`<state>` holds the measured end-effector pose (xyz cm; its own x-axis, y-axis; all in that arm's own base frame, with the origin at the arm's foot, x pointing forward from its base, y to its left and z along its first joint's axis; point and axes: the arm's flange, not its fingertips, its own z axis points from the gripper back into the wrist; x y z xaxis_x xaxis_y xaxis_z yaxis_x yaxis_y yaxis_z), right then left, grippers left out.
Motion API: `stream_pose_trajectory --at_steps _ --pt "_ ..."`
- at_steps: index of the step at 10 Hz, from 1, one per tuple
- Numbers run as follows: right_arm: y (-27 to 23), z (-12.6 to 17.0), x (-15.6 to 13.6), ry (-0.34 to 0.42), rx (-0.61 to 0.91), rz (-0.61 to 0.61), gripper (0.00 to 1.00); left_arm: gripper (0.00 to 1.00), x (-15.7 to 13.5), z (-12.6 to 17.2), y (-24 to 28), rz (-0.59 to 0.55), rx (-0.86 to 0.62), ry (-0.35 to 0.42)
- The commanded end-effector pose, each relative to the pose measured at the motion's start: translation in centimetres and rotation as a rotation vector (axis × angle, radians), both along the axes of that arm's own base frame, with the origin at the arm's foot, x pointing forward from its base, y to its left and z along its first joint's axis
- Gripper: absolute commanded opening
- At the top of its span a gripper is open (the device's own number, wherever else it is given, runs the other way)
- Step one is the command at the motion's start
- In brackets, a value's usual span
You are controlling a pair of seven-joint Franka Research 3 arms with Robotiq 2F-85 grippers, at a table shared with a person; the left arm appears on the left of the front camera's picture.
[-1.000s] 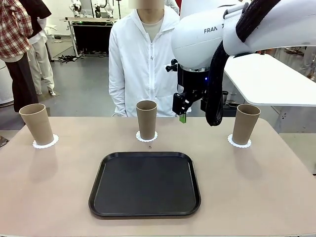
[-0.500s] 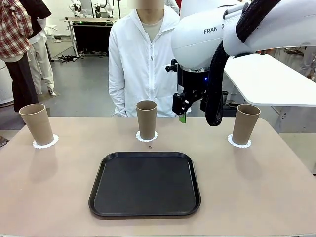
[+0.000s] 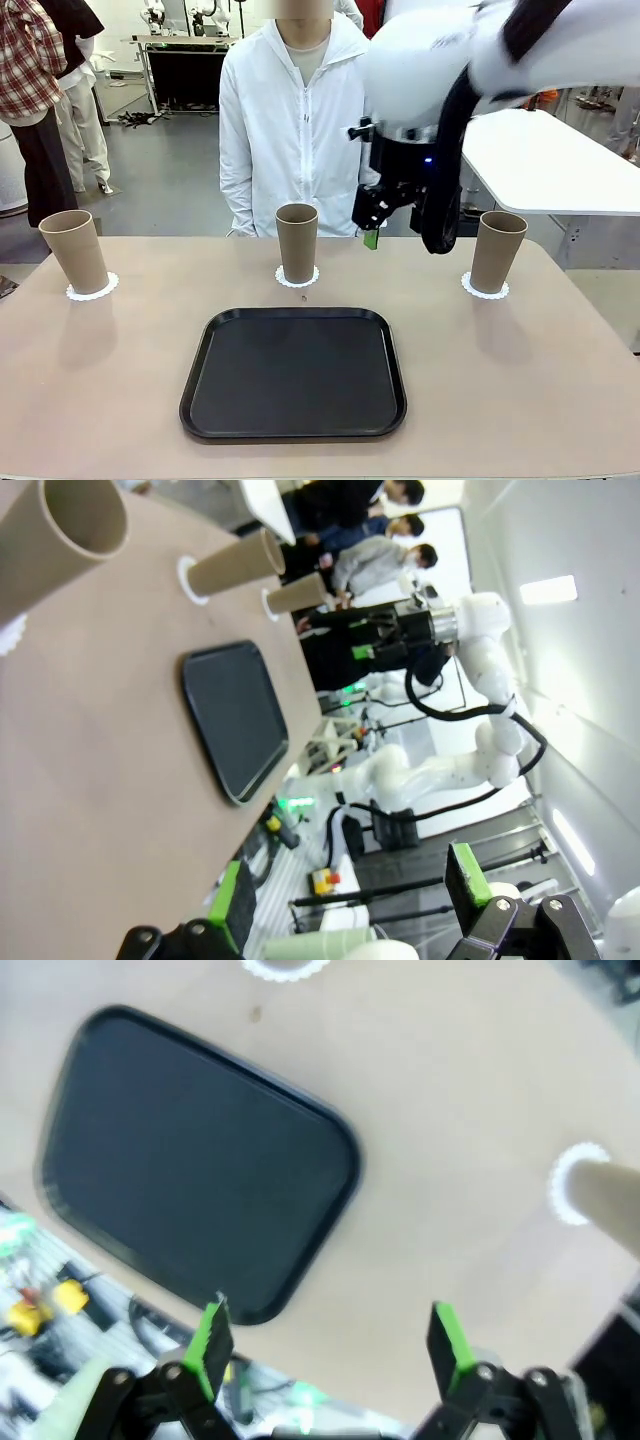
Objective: Place coasters on the table and set cups on them.
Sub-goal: Take one Reusable plastic cup from the Flat Tray and place it on a coaster set by the human.
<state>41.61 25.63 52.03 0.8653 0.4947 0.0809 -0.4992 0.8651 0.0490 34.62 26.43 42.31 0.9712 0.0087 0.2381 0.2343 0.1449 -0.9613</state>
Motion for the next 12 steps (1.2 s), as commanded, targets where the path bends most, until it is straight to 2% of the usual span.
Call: stream_pose_trajectory --at_steps 1,2,4,6,9,12 --pt "-9.8 0.6 -2.1 0.069 0.328 -0.123 1.0 1.0 -0.1 0.3 0.1 0.004 -0.006 -0.006" --pt "-13.6 0.9 -2.2 0.112 0.491 -0.134 1.0 1.0 -0.1 0.3 0.1 0.004 -0.006 -0.006" --pt "-20.8 0.3 -3.6 0.127 0.786 -0.094 1.0 1.0 -0.1 0.3 0.1 0.004 -0.006 -0.006" --pt "-26.9 -1.9 -4.0 0.113 1.063 -0.067 1.0 1.0 -0.1 0.3 0.1 0.004 -0.006 -0.006" --pt "-32.8 -7.1 -1.3 0.184 1.241 -0.192 1.0 1.0 -0.1 0.3 0.1 0.004 -0.006 -0.006" --pt "-35.2 -9.9 -0.2 0.214 1.321 -0.247 1.0 1.0 -0.1 0.3 0.1 0.004 -0.006 -0.006"
